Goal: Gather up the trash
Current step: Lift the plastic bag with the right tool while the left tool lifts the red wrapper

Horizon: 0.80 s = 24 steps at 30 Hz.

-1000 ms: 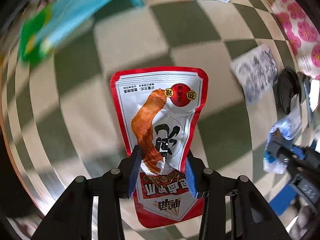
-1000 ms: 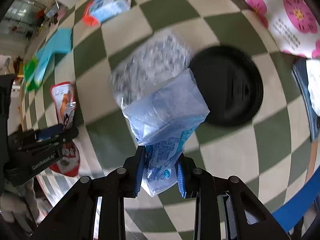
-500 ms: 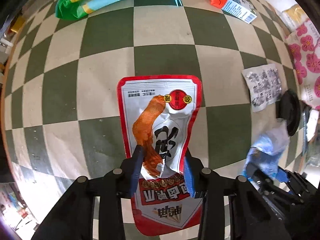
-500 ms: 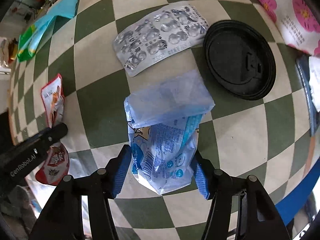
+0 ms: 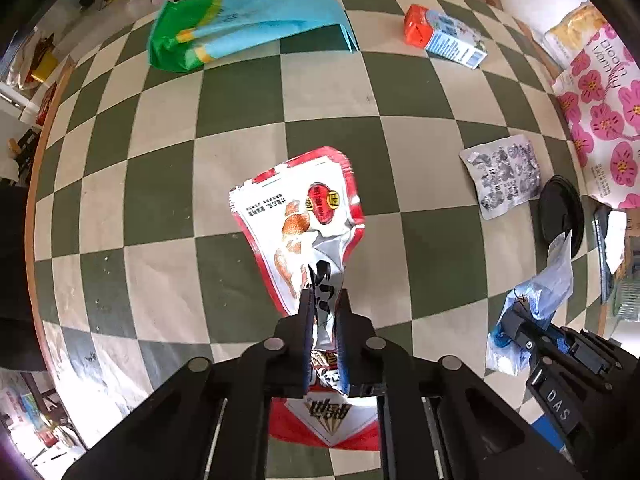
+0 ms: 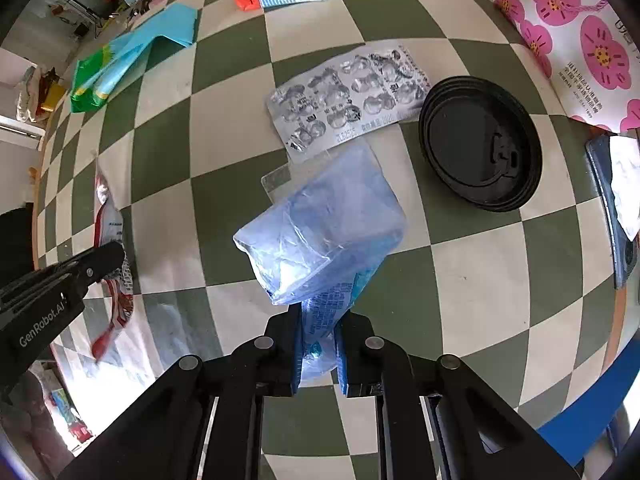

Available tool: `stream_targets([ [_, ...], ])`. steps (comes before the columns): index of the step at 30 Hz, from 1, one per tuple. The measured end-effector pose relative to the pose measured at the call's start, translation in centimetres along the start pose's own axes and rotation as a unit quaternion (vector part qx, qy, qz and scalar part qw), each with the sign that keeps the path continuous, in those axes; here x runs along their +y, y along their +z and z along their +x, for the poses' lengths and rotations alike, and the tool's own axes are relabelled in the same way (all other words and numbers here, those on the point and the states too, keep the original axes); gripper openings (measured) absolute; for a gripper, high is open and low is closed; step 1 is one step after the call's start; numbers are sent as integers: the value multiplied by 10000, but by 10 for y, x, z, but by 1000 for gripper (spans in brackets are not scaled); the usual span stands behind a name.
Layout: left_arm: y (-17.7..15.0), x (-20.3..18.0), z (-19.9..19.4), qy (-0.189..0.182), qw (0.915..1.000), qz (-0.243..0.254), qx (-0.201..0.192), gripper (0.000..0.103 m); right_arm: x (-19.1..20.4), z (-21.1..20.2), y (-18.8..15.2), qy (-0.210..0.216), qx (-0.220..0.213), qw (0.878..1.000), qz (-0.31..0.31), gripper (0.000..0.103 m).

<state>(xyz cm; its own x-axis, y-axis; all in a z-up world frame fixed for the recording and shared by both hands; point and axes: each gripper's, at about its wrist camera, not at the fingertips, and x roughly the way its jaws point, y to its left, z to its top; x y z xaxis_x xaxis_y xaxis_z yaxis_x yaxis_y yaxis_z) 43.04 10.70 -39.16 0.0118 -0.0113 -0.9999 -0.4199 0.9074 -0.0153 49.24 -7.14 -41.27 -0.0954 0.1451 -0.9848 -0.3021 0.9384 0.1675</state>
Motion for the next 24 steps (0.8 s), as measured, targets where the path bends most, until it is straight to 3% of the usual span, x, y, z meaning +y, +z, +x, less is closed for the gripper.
stream_targets([
  [9, -28, 24, -41, -157, 9990, -185, -375, 6, -3, -46, -28, 177, -307, 9994, -14, 13],
  [16, -73, 56, -88, -129, 9947, -151, -1010, 6, 20, -81, -49, 240, -661, 9974, -177, 13],
  [21, -129, 75, -121, -238, 9893, -55, -1438, 6, 45, -111, -95, 258, -1022, 9941, -248, 13],
  [24, -170, 89, -135, -364, 9871, 76, -1558, 6, 59, -131, -145, 274, -1271, 9913, -204, 13],
])
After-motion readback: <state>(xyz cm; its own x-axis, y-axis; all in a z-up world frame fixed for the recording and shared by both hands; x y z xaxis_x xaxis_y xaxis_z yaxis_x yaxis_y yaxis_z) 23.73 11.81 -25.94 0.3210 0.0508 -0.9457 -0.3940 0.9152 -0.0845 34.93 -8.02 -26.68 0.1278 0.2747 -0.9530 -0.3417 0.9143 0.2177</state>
